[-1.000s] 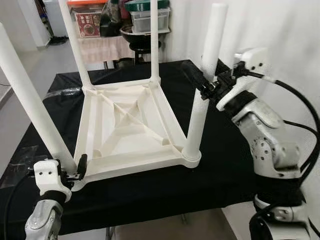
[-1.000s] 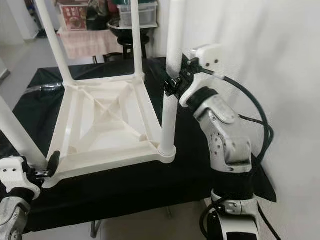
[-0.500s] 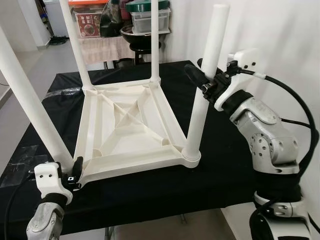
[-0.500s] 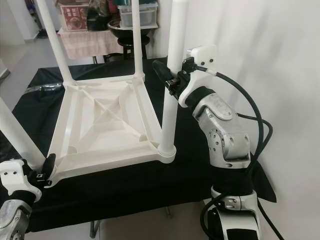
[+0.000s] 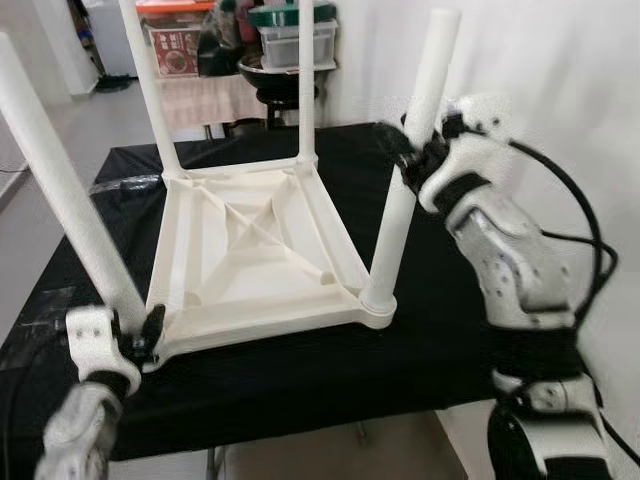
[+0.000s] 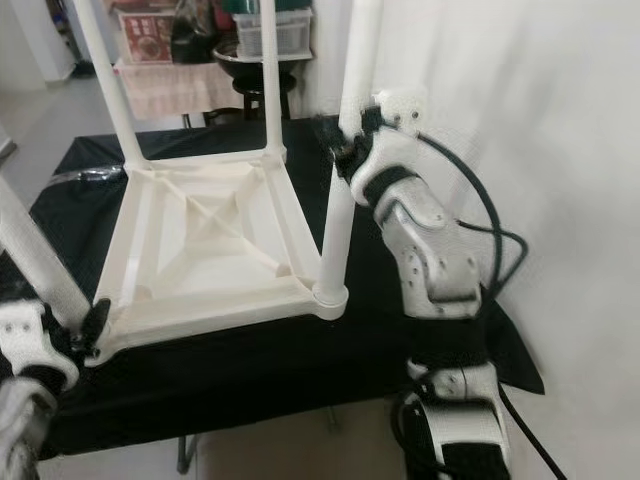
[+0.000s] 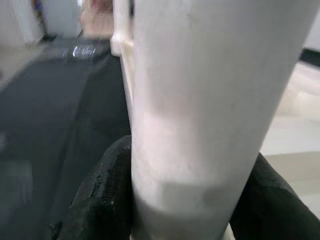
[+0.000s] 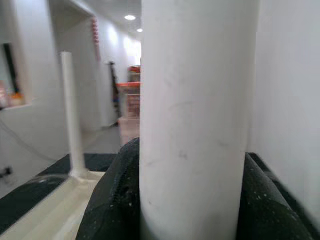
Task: Building children table
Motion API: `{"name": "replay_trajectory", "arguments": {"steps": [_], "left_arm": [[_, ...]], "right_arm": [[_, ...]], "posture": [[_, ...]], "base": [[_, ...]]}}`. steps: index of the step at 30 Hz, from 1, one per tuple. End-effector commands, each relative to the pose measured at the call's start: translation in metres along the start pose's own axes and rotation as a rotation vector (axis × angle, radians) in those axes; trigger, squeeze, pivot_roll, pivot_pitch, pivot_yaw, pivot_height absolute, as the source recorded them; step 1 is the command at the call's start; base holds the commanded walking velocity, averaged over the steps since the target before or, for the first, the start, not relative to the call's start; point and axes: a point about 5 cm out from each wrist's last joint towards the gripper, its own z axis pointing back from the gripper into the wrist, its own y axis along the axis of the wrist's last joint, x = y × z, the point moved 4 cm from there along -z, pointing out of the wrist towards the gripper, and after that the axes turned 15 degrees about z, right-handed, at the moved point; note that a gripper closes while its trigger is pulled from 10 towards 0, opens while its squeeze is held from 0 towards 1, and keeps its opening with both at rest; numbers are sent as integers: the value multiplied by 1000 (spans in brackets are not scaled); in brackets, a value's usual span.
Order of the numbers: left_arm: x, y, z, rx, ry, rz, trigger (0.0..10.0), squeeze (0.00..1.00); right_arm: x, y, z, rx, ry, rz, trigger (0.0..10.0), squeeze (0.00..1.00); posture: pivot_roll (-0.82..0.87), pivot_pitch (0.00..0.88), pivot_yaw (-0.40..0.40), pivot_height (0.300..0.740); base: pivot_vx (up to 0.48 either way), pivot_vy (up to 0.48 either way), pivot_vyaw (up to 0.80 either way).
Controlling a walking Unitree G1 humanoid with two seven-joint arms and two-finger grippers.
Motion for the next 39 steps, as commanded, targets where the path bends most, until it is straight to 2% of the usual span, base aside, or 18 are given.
{"name": "replay_trajectory", "arguments": {"steps": [1, 2, 4, 5, 6, 8, 9, 12, 15, 22, 24, 25, 26, 27, 28, 29, 30, 39], "left_arm": [[15, 92, -6, 324, -86, 59, 0, 0], [15, 92, -6, 324, -86, 59, 0, 0], [28, 132, -9, 410, -146, 38, 0, 0], [43, 173, -10, 496, -214, -4, 0, 0], [43, 173, -10, 496, -214, -4, 0, 0], [87, 256, -1, 672, -390, -76, 0, 0], [87, 256, -1, 672, -390, -76, 0, 0], [162, 338, 24, 838, -649, -165, 0, 0], [175, 348, 29, 857, -689, -180, 0, 0], [239, 384, 44, 859, -923, -139, 0, 0], [239, 384, 44, 859, -923, -139, 0, 0], [247, 381, 40, 823, -950, -124, 902, 0], [252, 374, 35, 776, -971, -100, 4196, 0], [252, 374, 35, 776, -971, -100, 4196, 0], [255, 363, 25, 712, -983, -84, 5608, 1000], [255, 363, 25, 712, -983, -84, 5608, 1000], [255, 352, 16, 656, -986, -63, 10000, 1000], [257, 331, -2, 552, -1010, 1, 10000, 1000]], "right_arm": [[25, -83, 14, -326, -148, -1, 0, 0], [25, -83, 14, -326, -148, -1, 0, 0], [22, -95, 13, -366, -171, -29, 0, 0], [17, -105, 12, -396, -182, -56, 0, 0], [17, -105, 12, -396, -182, -56, 0, 0], [-1, -131, 12, -482, -187, -175, 0, 0], [-1, -131, 12, -482, -187, -175, 0, 0], [-58, -173, 21, -672, -152, -452, 0, 0], [-71, -178, 22, -701, -135, -489, 0, 0], [-178, -195, 45, -918, 30, -593, 0, 0], [-178, -195, 45, -918, 30, -593, 0, 0], [-192, -197, 51, -953, 55, -589, 0, 0], [-200, -201, 57, -985, 63, -589, 745, 0], [-200, -201, 57, -985, 63, -589, 745, 0], [-207, -208, 67, -1031, 64, -572, 1020, 0], [-207, -208, 67, -1031, 64, -572, 1020, 0], [-210, -215, 75, -1065, 55, -559, 1686, 0], [-203, -223, 79, -1088, -15, -556, 0, 0]], "posture": [[-6, 0, -22, 740], [-6, 0, -22, 740], [7, 0, -22, 740], [26, 0, -22, 740], [26, 0, -22, 740], [57, 0, -24, 740], [57, 0, -24, 740], [88, 0, -9, 740], [88, 0, -9, 740], [138, 0, 19, 740], [138, 0, 19, 740], [140, 0, 24, 740], [137, 0, 27, 740], [137, 0, 27, 740], [131, 0, 28, 740], [131, 0, 28, 740], [128, 0, 28, 740], [126, 0, 22, 740]], "base": [[0, 0, 0], [0, 0, 0], [0, 0, 0], [0, 0, 0], [0, 0, 0], [0, 0, 0], [0, 0, 0], [0, 0, 0], [0, 0, 0], [0, 0, 0], [0, 0, 0], [0, 0, 0], [0, 0, 0], [0, 0, 0], [0, 0, 0], [0, 0, 0], [0, 0, 0], [0, 0, 0]]}}
